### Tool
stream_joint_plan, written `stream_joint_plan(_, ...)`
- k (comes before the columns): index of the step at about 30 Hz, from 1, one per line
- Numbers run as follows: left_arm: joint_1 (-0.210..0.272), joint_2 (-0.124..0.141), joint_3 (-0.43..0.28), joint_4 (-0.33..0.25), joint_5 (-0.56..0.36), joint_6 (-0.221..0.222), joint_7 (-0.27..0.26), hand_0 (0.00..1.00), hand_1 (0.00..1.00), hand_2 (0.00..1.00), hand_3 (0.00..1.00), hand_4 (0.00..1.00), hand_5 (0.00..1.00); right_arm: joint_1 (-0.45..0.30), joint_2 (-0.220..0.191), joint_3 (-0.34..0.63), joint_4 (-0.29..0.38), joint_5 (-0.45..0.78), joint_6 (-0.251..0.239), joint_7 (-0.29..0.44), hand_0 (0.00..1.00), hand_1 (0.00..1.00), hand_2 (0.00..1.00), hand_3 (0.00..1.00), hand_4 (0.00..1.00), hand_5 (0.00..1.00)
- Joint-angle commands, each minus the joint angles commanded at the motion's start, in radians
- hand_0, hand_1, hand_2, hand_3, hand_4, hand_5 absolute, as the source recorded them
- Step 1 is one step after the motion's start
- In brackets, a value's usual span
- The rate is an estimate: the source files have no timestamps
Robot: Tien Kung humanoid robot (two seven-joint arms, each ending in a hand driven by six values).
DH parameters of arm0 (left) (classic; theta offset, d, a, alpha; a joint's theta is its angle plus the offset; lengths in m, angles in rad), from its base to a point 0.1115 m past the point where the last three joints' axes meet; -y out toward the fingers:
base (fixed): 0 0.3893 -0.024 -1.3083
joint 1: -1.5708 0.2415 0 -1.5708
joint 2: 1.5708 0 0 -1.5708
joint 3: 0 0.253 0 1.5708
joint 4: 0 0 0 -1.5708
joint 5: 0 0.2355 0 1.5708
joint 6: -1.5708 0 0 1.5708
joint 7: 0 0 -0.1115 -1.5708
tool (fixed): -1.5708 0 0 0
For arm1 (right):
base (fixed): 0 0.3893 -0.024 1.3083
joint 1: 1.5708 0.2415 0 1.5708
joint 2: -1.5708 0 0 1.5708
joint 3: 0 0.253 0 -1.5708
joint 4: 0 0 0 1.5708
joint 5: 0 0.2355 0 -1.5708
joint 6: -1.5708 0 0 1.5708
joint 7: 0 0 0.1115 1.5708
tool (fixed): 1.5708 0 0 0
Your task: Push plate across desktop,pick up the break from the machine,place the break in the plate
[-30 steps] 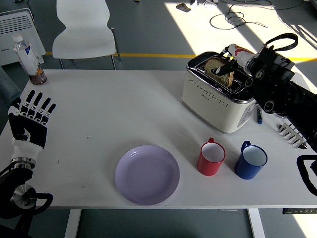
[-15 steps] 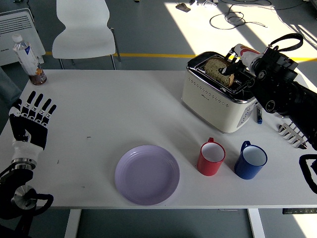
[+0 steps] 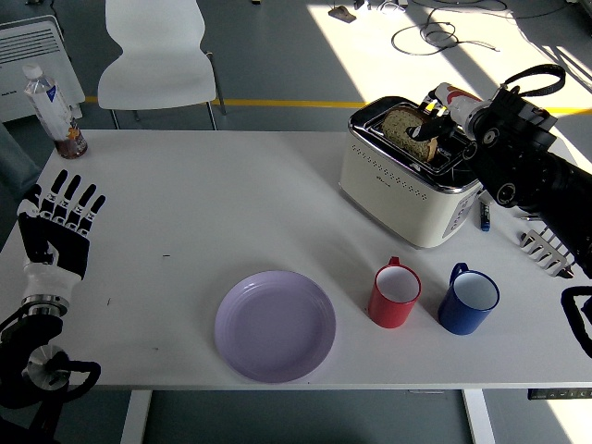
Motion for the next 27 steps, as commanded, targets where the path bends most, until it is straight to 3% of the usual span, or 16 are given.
stream_joint_plan(1,-0.001,0.000,0.000,0.001,0.001,0.000,0.000,0.794,0.836,0.911,0.888,0.515,0.998,0.000,0.000,0.000,0.000,0.003,-0.002,0.002,0.346,0.393,0.449,0.523,0.624,0.222)
stream_joint_plan(6,0.003,0.001,-0.001,0.002,0.000,0.001,-0.002,0.794,0.836,0.911,0.888,0.515,0.998,-0.002,0.000,-0.008,0.002,0.034,-0.011,0.005,0.346,0.393,0.449,0.523,0.624,0.222)
stream_joint_plan(7,0.003,0.001,-0.002,0.002,0.000,0.002,-0.002,0.795,0.836,0.911,0.887,0.514,0.998,-0.002,0.000,-0.010,0.002,0.041,-0.012,0.007,0.325,0.383,0.445,0.505,0.455,0.139)
stream_joint_plan(20,0.003,0.001,0.002,0.005,0.000,0.002,-0.006,0.795,0.836,0.911,0.887,0.507,0.998,0.001,0.000,-0.014,0.009,0.037,0.004,0.005,0.311,0.358,0.425,0.488,0.393,0.155)
stream_joint_plan(27,0.006,0.001,-0.001,0.006,0.001,0.002,-0.006,0.795,0.837,0.911,0.887,0.506,0.998,0.015,0.000,0.070,0.056,-0.052,-0.001,-0.002,0.304,0.354,0.422,0.484,0.382,0.168)
